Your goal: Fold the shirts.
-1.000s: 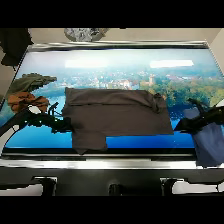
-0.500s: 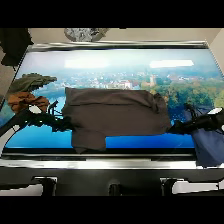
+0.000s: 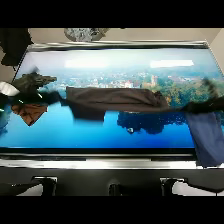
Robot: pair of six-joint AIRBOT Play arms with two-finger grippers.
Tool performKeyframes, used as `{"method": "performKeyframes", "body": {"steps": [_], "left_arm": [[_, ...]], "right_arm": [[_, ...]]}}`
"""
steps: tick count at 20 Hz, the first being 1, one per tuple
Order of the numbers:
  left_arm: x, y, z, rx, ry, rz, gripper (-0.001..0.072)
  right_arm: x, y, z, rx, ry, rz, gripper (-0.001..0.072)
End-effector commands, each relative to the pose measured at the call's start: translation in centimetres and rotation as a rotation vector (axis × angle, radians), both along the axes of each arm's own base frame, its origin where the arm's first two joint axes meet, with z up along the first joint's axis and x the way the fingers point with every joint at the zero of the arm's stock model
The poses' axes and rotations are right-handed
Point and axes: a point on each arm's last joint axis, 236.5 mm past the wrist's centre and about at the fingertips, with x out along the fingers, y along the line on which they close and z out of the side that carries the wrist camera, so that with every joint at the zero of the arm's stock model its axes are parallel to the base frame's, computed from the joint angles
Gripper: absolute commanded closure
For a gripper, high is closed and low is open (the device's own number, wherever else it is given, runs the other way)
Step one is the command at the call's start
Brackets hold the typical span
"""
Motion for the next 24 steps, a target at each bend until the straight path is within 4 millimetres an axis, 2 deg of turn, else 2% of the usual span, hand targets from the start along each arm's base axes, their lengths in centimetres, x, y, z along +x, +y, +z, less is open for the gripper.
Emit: {"method": "performKeyframes", "body": {"steps": [1,2,3,4,5,6,8,9,11,14,16,17,18,19,21,22,24], "left_arm": [[-2.6,0.9,24.6,0.048,-0.613,0.062,0.0684],[-5.7,1.6,31.3,0.069,-0.781,0.101,0.0684],[-9.2,2.2,36.7,0.093,-0.921,0.145,0.0683],[-13.2,2.8,40.9,0.119,-1.035,0.185,0.0683],[-16.9,2.9,43.8,0.125,-1.119,0.210,0.0684],[-19.7,2.7,45.3,0.115,-1.173,0.218,0.0683],[-23.4,2.3,46.3,0.112,-1.224,0.217,0.0684],[-24.2,2.1,46.3,0.098,-1.221,0.218,0.0684],[-24.4,1.9,45.7,0.102,-1.197,0.209,0.0684],[-22.3,2.8,42.9,0.173,-1.086,0.216,0.0684],[-19.5,3.9,39.7,0.213,-0.967,0.233,0.0683],[-17.3,4.5,37.5,0.233,-0.891,0.234,0.0683],[-14.9,4.9,35.0,0.243,-0.813,0.231,0.0684],[-12.1,5.2,31.9,0.243,-0.725,0.223,0.0683],[-6.2,5.4,23.3,0.238,-0.498,0.191,0.0683],[-3.6,5.5,17.7,0.236,-0.363,0.173,0.0683],[-0.4,5.3,6.4,0.231,-0.102,0.135,0.0682]], "right_arm": [[0.9,-0.1,21.6,-0.267,-0.521,-0.021,0.0679],[-0.9,0.3,29.3,-0.381,-0.713,-0.060,0.0678],[-3.8,1.2,35.6,-0.480,-0.870,-0.094,0.0678],[-7.5,2.4,40.8,-0.561,-0.997,-0.136,0.0678],[-10.8,3.5,43.8,-0.597,-1.072,-0.187,0.0678],[-14.0,4.8,45.9,-0.623,-1.132,-0.220,0.0678],[-18.6,5.8,48.3,-0.671,-1.209,-0.294,0.0678],[-20.0,6.1,49.1,-0.704,-1.241,-0.312,0.0678],[-21.2,6.2,49.2,-0.736,-1.241,-0.325,0.0678],[-19.5,5.6,46.5,-0.724,-1.128,-0.283,0.0679],[-16.7,4.4,43.4,-0.702,-1.004,-0.227,0.0679],[-14.7,3.5,40.8,-0.666,-0.908,-0.194,0.0679],[-12.2,2.4,37.0,-0.614,-0.768,-0.152,0.0679],[-10.0,1.3,32.4,-0.548,-0.604,-0.100,0.0680],[-6.6,-0.3,23.6,-0.429,-0.303,-0.011,0.0680],[-4.6,-0.6,19.3,-0.391,-0.175,0.034,0.0680],[0.4,0.2,11.2,-0.369,-0.004,0.132,0.0679]]}}
